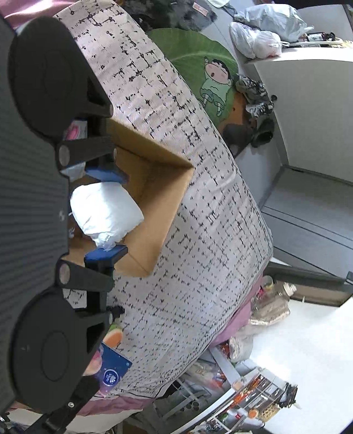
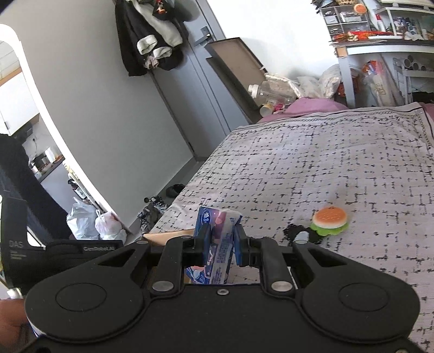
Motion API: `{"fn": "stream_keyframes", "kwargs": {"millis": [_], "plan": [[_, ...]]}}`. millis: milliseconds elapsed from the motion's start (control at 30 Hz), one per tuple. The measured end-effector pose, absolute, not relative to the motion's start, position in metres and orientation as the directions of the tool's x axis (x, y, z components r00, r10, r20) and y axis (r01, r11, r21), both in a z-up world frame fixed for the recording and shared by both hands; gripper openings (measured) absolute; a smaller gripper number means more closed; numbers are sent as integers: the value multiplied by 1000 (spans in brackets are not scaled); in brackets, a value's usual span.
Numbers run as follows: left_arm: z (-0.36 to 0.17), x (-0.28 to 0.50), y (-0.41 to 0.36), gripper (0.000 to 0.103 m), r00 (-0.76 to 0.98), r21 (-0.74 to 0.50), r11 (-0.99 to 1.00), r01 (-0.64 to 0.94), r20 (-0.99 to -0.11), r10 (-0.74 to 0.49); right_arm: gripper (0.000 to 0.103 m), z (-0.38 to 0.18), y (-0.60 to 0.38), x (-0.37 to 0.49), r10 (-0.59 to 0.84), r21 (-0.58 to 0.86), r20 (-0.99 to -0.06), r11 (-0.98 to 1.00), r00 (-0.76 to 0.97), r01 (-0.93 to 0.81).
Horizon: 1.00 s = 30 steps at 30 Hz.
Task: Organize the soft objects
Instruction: 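Carry the white plush into the box with the left tool while the right tool carries the tissue pack there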
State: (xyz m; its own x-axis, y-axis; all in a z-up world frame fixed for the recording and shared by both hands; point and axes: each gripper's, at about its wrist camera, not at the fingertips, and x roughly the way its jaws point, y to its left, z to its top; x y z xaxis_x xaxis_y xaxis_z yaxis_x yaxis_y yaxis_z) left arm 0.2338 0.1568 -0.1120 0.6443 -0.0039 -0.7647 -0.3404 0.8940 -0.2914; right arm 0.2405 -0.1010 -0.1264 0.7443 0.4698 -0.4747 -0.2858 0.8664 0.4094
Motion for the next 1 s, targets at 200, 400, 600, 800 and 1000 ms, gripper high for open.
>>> {"fn": "stream_keyframes", "kwargs": {"millis": [200, 400, 600, 800, 1000], "plan": [[-129, 239, 174, 49, 615, -298, 875, -381, -789, -1, 18, -133, -80, 244, 496, 408, -476, 856, 726, -317], [-135, 243, 188, 52, 598, -298, 866, -401, -801, 1, 18, -136, -58, 250, 513, 412, -485, 848, 709, -332], [-131, 245, 195, 53, 593, -297, 871, -390, -805, -10, 18, -147, -42, 254, 528, 430, -495, 839, 690, -334], [-124, 241, 194, 53, 599, -303, 876, -375, -801, -21, 25, -155, -27, 255, 547, 435, -533, 831, 645, -345], [-116, 235, 189, 57, 593, -292, 885, -363, -805, -22, 27, -147, -37, 249, 504, 400, -550, 859, 666, -319]]}}
